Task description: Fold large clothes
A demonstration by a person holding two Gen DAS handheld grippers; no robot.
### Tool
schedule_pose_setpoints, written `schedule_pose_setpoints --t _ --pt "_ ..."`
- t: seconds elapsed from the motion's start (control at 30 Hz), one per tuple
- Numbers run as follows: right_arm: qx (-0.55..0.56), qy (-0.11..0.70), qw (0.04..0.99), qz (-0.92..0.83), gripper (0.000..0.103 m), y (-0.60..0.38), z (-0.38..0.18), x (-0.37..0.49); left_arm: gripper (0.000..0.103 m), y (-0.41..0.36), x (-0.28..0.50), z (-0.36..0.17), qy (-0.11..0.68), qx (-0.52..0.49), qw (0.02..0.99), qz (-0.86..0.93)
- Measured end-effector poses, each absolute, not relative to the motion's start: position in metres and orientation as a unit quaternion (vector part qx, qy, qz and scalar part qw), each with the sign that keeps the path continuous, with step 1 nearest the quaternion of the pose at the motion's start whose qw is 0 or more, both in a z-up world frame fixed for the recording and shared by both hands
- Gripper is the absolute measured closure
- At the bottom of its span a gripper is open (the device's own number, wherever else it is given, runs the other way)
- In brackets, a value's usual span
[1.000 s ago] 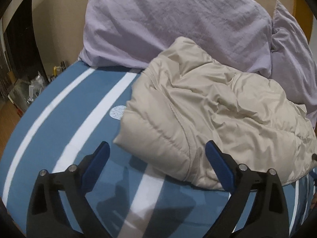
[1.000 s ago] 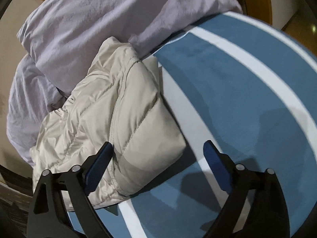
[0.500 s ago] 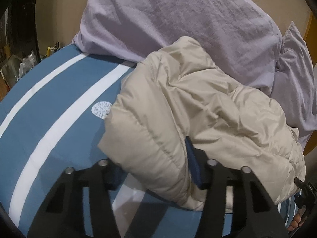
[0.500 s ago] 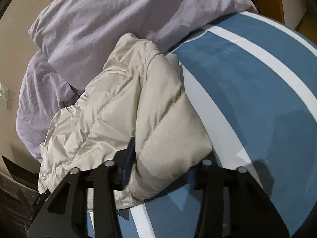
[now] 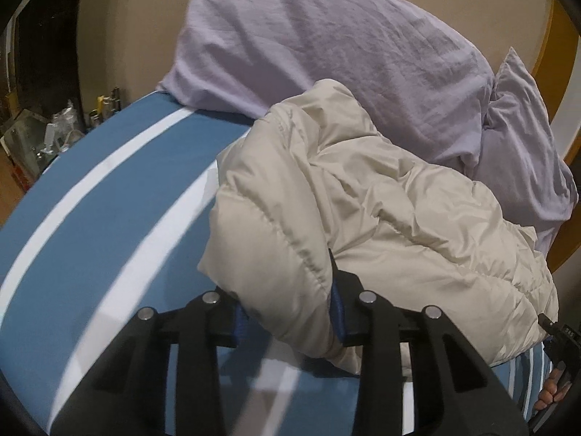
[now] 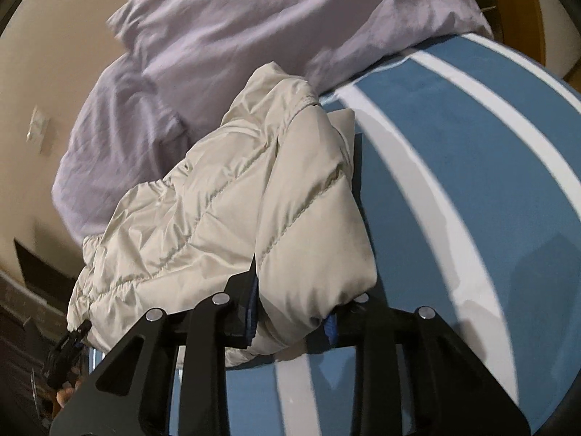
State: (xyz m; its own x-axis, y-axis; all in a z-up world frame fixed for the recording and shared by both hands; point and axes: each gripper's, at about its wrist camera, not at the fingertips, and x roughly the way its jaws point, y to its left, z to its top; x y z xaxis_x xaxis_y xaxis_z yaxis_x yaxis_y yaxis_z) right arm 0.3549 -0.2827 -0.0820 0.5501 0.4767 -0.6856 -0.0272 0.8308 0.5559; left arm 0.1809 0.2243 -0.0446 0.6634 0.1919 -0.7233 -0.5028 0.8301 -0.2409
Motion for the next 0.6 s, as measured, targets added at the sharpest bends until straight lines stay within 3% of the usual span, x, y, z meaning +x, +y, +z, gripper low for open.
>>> schedule_pose_setpoints --t 0.4,0.6 --pt "0.24 0.466 0.831 0.187 0.073 -0.265 -0.07 0.269 0.064 0.233 0.11 -0.039 0.366 -0.211 0.88 0.216" --pt "0.218 0.475 0.836 0.167 0.058 -0.265 -0.061 0.266 0.049 0.236 0.102 -0.043 0.36 -0.23 0.873 0.235"
